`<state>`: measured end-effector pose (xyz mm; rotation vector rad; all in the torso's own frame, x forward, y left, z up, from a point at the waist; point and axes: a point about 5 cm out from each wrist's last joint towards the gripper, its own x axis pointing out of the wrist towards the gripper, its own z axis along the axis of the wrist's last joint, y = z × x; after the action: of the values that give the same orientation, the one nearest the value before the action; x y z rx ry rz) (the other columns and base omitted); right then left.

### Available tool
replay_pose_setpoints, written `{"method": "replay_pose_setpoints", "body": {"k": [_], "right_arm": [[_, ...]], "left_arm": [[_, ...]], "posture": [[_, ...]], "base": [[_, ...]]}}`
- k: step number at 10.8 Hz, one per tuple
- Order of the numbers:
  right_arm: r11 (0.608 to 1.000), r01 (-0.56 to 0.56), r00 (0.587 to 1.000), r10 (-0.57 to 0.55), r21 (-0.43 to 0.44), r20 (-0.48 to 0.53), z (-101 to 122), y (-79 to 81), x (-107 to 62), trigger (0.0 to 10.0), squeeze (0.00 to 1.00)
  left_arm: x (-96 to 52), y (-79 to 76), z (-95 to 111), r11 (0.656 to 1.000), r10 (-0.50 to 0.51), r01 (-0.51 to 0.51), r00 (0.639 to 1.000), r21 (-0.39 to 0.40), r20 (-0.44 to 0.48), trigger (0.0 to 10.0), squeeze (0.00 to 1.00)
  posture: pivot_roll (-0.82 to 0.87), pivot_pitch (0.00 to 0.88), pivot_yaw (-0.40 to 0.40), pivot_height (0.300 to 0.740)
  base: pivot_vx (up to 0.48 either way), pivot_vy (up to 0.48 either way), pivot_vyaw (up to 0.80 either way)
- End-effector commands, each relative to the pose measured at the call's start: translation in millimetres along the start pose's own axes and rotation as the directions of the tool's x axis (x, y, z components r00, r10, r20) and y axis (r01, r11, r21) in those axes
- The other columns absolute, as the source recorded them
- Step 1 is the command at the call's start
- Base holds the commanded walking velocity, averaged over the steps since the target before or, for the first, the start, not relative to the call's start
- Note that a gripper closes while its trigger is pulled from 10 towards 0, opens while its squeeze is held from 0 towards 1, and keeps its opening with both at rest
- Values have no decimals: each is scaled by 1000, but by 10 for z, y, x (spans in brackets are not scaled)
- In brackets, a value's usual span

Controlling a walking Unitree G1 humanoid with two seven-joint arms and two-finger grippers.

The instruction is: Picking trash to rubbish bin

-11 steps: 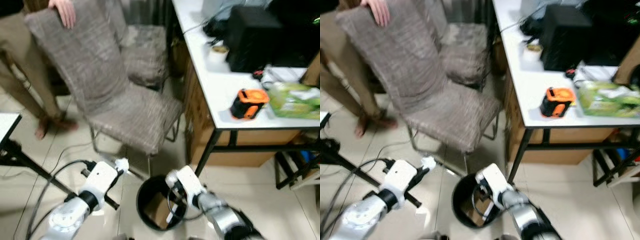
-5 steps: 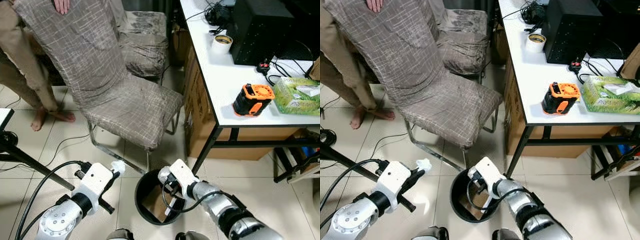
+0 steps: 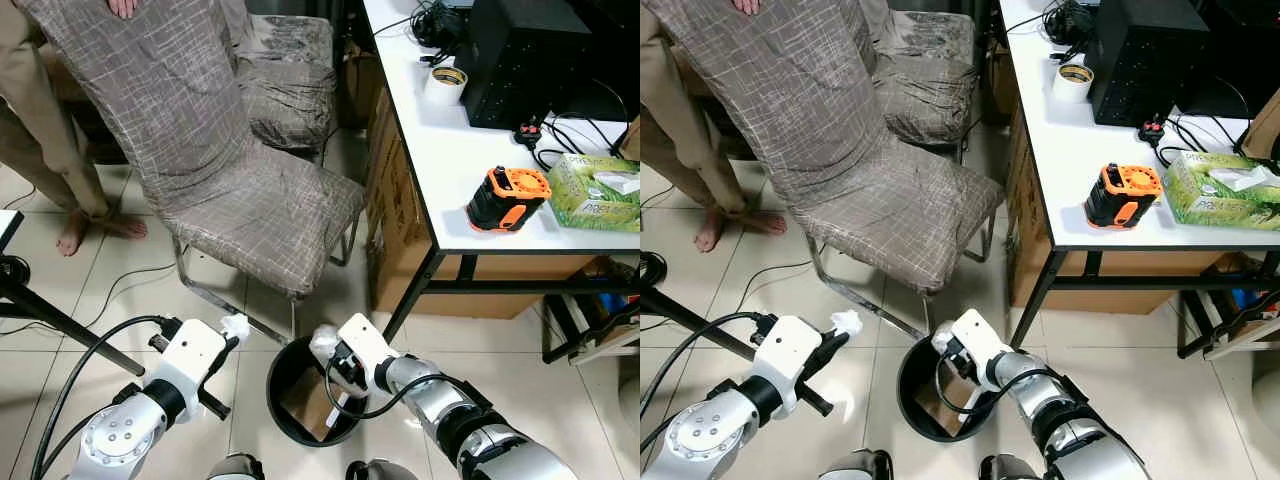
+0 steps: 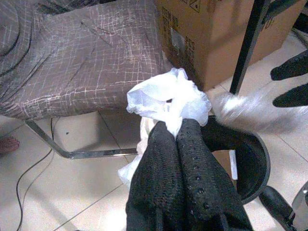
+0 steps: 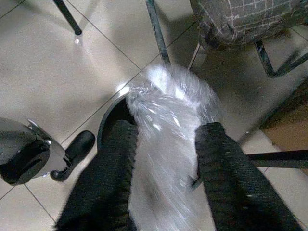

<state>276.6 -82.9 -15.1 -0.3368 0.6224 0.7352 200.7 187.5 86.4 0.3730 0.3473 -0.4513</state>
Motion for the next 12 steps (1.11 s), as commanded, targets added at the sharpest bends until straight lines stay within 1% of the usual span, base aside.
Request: {"method": "replay_pose_setpoints", "body": {"k": [1,4,5,6,7,8,9,10,11,12], "right_arm": [[1000,6,1000,-6,9,-14,-18,-35,-12,10000,1000],[1000,0,1000,0,16,-30,-15,-39,-8,10000,1000],[997,33,999,-32,64,-18,-38,-85,-31,10000,545],[992,58,998,-59,116,12,-78,-131,-71,10000,0],[989,67,997,-71,131,31,-112,-150,-101,10000,0],[984,76,992,-91,161,88,-276,-136,-245,10000,0],[983,80,987,-101,164,123,-391,-87,-417,10000,0],[978,135,969,-164,162,186,-403,-21,-753,10000,0],[976,138,962,-172,168,212,-384,59,-964,10000,0],[983,119,963,-150,142,225,-348,134,-1096,10000,0]], "left_arm": [[-25,6,-16,1000,12,-12,1000,-8,-9,10000,0],[2,-11,-33,1000,13,-13,1000,-11,-14,10000,0],[123,-88,-105,999,3,-4,999,-35,-45,10000,0],[252,-182,-192,998,-21,17,997,-56,-73,10000,0],[328,-245,-237,997,-46,41,995,-64,-85,10000,0],[558,-444,-299,984,-147,137,986,-113,-79,10000,0],[730,-572,-304,970,-211,199,975,-143,-71,10000,0],[979,-666,-243,963,-248,238,967,-127,-65,10000,0],[1135,-697,-185,969,-243,238,967,-64,-78,10000,0],[1239,-711,-125,968,-250,248,965,-34,-81,10000,0]], "posture": [[77,174,-64,740],[64,162,-61,740],[17,140,-49,740],[-28,135,-41,740],[-63,137,-32,740],[-144,148,-5,740],[-169,151,3,740],[-226,163,27,740],[-252,170,38,740],[-273,172,52,740]], "base": [[0,0,0],[0,0,0],[0,0,0],[0,0,0],[0,0,0],[0,0,0],[0,0,0],[0,0,0],[0,0,0],[0,0,0]]}}
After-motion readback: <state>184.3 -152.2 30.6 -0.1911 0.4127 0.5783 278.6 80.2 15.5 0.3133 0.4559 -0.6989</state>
